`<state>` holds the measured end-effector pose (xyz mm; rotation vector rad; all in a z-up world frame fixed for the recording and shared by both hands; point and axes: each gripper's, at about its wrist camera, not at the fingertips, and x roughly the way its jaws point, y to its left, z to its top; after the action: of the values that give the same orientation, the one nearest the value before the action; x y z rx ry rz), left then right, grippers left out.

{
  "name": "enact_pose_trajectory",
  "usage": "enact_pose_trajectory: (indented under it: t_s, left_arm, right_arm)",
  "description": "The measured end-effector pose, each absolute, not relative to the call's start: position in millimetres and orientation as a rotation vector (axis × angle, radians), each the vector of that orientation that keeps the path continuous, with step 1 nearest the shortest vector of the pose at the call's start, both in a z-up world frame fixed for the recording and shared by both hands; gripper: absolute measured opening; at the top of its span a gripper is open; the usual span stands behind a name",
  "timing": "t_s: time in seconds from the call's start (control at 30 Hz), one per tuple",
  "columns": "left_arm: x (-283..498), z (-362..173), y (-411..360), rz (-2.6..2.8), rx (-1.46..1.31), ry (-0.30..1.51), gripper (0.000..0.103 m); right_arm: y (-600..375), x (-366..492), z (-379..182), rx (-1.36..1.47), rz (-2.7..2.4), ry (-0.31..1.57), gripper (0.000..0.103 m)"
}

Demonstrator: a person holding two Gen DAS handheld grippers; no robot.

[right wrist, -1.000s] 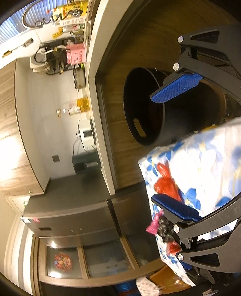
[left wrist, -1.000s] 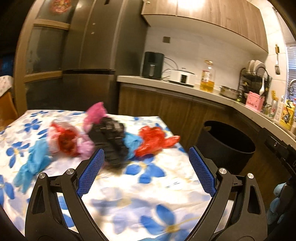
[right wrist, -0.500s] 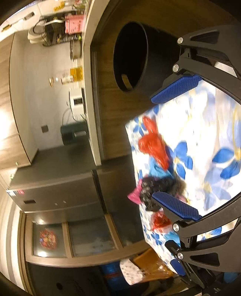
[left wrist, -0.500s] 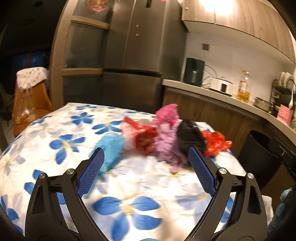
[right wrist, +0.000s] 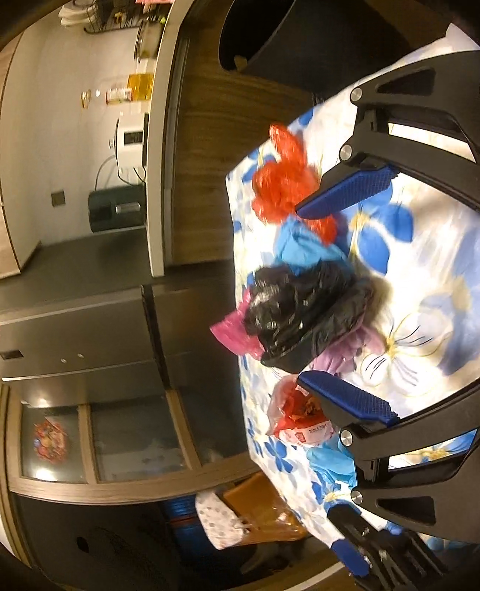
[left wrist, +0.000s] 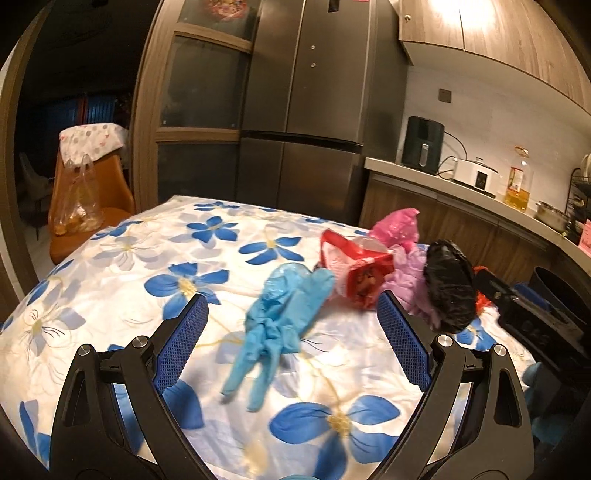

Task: Collect trash
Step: 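Move both tools back over the table toward the remaining bags, then grasp the blue glove with the left tool while the right tool grasps the black bag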

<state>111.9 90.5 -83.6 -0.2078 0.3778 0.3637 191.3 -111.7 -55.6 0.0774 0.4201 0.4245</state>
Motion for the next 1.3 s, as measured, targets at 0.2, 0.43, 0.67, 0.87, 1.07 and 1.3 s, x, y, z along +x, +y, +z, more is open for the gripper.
enact_pose_trajectory:
  t_s: [0.2, 0.43, 0.67, 0.87, 1.07, 1.3]
  left_arm:
    - [117, -86, 102, 0.367, -0.226, 0.391, 0.091]
    - [134, -91, 108, 0.347, -0.247, 0.416, 0.091]
    - [154, -102, 115, 0.374, -0.272, 0.492, 0.077]
    - [166, -121, 129, 0.338, -0.345, 0.597, 0.048]
    - [164, -131, 137, 0.303, -0.406, 0.649, 0.015]
    - [129, -115, 131, 0.296, -0.426, 0.568, 0.008]
  right_arm:
    - [-90, 208, -65, 0.043, 0.439, 0.458, 0.072]
    - [-82, 212, -69, 0.014, 0.483, 0.480, 0.021]
    - [-88, 192, -53, 0.020, 0.527, 0.414, 0.009]
    - [-101, 168, -36, 0.038, 0.552, 0.364, 0.009]
    - [-116, 149, -28, 0.032, 0.541, 0.348, 0.009]
    - [-135, 130, -26, 0.031, 0.514, 0.342, 0.009]
